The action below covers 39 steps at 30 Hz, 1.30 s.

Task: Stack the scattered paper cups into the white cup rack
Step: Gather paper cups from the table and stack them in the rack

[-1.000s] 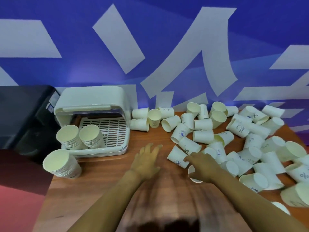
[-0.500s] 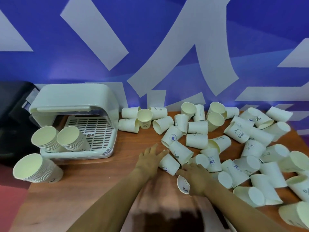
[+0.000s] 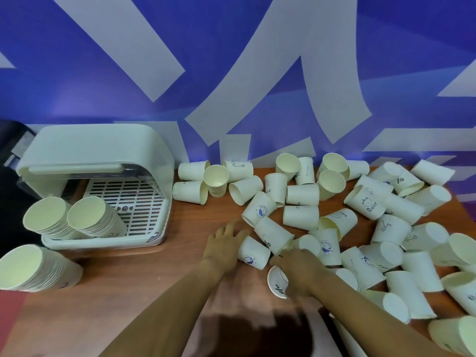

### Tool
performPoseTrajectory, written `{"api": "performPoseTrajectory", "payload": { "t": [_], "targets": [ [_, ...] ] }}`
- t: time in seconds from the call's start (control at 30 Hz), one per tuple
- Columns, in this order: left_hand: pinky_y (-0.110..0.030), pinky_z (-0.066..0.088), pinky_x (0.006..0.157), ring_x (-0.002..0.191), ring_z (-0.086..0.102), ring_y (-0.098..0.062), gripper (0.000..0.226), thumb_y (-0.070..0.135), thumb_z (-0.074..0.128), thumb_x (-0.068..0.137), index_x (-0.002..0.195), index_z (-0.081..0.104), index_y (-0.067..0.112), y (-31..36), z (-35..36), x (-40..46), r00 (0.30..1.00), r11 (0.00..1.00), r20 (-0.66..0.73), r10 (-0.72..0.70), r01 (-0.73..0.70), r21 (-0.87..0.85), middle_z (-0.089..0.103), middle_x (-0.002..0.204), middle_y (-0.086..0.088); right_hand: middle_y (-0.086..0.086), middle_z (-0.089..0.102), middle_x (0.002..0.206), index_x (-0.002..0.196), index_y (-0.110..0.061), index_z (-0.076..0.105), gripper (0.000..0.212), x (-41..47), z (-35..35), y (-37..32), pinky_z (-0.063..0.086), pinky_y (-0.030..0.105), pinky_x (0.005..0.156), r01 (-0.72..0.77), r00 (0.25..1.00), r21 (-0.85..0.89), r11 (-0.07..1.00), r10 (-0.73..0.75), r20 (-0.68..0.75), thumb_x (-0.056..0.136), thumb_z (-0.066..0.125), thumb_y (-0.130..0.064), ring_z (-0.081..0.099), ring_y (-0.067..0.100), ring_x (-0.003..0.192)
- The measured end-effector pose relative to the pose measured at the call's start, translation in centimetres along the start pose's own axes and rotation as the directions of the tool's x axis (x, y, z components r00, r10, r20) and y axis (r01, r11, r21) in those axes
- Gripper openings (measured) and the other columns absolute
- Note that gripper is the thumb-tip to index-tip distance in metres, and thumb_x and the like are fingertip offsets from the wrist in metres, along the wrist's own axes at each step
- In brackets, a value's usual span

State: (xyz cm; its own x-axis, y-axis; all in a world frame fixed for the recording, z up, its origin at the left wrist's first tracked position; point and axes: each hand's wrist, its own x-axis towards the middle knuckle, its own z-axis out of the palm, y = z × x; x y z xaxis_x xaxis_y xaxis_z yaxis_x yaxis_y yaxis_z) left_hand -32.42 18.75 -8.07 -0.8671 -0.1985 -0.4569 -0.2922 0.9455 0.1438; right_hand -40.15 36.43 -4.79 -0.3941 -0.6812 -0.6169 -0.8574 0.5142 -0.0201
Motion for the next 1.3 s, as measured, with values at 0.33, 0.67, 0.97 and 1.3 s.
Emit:
{"api": "performPoseTrajectory", "payload": {
  "t": [0.33,0.67,0.97,1.3],
  "targets": [
    [-0.041,0.037,0.104,0.128,0.039,-0.028,0.067,0.034,0.063,0.083,0.141,0.031,0.026,-3.8,-0.4,-3.8,0.998,0.989,-0.059,-0.013,0.005,-0.146,0.029,0.148,-0.002,0.004,0.053,0.125,0.133,-0.031,0.046,0.071,-1.1,-1.9,-0.7,0.041,0.032,0.091,-0.072,0.997,0.296,0.952,0.081,-0.019,0.071,0.069,-0.056,0.046,0.021,0.117],
    [-0.036,0.043,0.094,0.119,0.046,-0.025,0.063,0.038,0.065,0.082,0.134,0.036,0.018,-8.4,-1.6,-8.9,0.99,0.975,-0.128,-0.063,0.033,-0.22,0.045,0.13,-0.003,-0.003,0.054,0.129,0.136,-0.032,0.04,0.069,-1.3,-4.5,-5.0,0.044,0.034,0.09,-0.048,0.991,0.23,0.972,0.076,-0.112,0.074,0.066,-0.048,0.05,0.019,0.116],
    [-0.036,0.043,0.098,0.123,0.045,-0.025,0.078,0.041,0.066,0.08,0.145,0.027,0.026,-12.4,-3.0,-13.1,0.978,0.951,-0.194,-0.081,0.018,-0.308,0.039,0.14,-0.002,0.003,0.022,0.152,0.149,-0.035,0.013,0.098,-1.1,-6.8,-9.4,0.042,0.029,0.091,-0.031,0.978,0.301,0.953,0.09,-0.187,0.072,0.072,-0.045,0.045,0.02,0.126],
    [-0.035,0.044,0.097,0.124,0.044,-0.021,0.071,0.048,0.065,0.08,0.142,0.032,0.033,-16.7,-4.5,-16.2,0.959,0.949,-0.264,-0.1,0.012,-0.314,0.04,0.14,0.003,-0.005,0.041,0.129,0.141,-0.032,0.026,0.086,0.3,-8.9,-15.4,0.046,0.031,0.079,0.074,0.917,0.367,0.927,0.081,-0.39,0.068,0.07,-0.044,0.052,0.019,0.11]
  ]
}}
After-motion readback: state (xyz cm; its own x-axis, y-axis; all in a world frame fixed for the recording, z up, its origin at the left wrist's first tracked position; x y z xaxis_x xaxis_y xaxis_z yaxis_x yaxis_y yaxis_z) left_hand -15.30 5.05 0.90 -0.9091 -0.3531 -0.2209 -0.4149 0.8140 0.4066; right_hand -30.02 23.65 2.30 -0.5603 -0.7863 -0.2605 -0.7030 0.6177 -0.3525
